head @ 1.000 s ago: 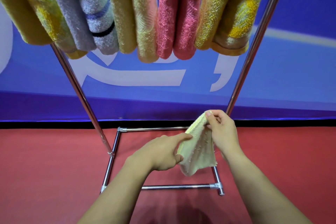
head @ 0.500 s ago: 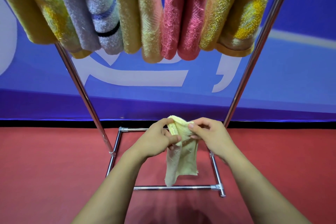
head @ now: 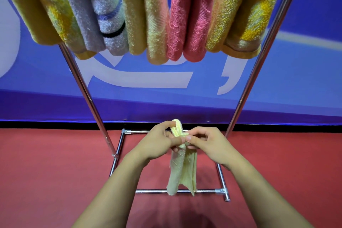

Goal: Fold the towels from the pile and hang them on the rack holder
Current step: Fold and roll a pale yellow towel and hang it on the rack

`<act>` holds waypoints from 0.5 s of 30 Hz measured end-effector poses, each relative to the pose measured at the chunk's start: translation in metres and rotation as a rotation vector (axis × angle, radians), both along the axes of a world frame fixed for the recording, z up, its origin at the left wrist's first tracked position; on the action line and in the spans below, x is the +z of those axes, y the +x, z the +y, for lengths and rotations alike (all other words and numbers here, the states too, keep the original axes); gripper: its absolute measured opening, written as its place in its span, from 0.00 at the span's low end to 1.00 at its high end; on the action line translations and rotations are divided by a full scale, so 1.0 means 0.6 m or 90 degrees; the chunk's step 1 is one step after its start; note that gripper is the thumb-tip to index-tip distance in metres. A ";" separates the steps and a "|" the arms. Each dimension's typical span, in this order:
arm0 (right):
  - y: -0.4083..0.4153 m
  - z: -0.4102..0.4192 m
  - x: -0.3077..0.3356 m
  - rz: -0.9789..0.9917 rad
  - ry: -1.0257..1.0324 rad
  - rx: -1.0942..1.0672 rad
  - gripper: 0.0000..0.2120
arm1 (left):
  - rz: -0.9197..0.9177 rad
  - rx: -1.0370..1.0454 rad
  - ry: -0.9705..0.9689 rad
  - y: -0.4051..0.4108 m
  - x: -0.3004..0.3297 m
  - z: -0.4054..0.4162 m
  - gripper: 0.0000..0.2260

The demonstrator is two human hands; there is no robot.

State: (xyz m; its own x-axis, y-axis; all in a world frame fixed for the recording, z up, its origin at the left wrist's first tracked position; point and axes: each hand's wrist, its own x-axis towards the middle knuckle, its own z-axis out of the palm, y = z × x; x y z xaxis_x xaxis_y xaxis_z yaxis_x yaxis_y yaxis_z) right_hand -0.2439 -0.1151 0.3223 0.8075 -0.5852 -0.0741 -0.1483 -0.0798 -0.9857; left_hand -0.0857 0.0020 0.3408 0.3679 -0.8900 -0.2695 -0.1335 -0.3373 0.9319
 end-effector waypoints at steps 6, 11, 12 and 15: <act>-0.004 0.003 0.003 0.024 -0.093 0.034 0.08 | 0.096 0.009 -0.006 0.000 0.007 0.003 0.19; 0.008 0.015 -0.003 0.058 -0.092 -0.033 0.14 | 0.198 0.047 -0.024 -0.006 0.016 0.002 0.13; 0.009 0.015 -0.003 0.058 -0.114 -0.053 0.12 | 0.207 0.051 -0.027 -0.007 0.015 0.001 0.14; 0.011 0.011 -0.004 0.050 -0.137 -0.074 0.07 | 0.136 0.038 -0.011 -0.003 0.007 -0.004 0.18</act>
